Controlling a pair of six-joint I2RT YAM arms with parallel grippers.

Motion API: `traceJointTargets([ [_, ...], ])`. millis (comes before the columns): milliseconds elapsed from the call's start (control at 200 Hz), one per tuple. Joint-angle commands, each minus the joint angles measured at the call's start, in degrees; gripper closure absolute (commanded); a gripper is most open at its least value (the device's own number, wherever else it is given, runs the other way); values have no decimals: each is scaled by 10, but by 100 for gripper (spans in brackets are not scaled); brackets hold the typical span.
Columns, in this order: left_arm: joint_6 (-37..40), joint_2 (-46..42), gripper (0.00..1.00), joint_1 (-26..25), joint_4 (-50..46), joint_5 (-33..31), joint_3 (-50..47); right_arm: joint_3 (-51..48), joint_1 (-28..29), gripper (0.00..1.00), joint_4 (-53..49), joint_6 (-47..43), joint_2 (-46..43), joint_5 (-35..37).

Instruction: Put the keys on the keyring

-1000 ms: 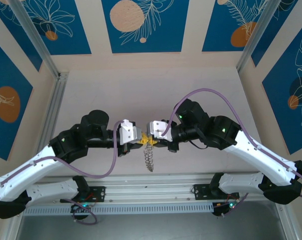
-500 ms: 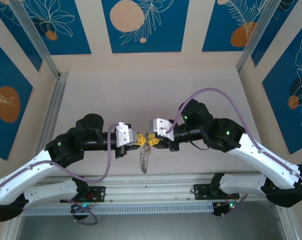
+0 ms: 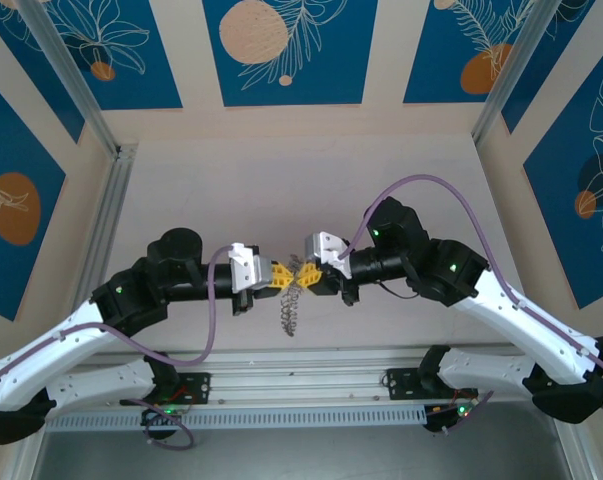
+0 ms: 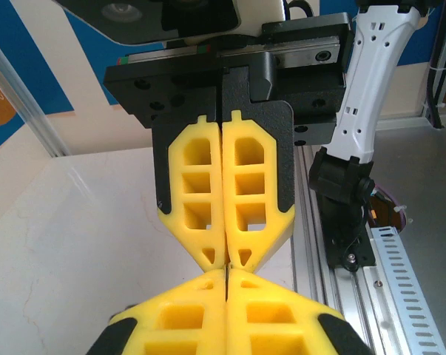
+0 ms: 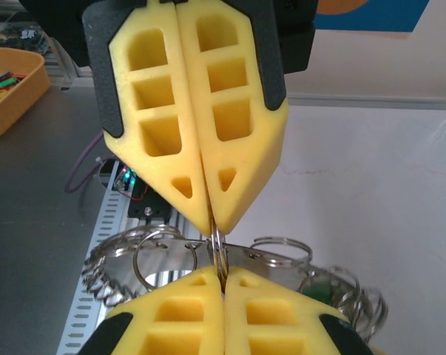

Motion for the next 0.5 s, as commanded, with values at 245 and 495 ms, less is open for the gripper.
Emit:
traceJointTargets([
  [245,-10,-20,100,-8,55,12,-5,-17,-21,93,12,21,-10,-33],
  [495,-9,-19,100,-8,56,11,-1,-24,-25,88,10,24,-7,-33],
])
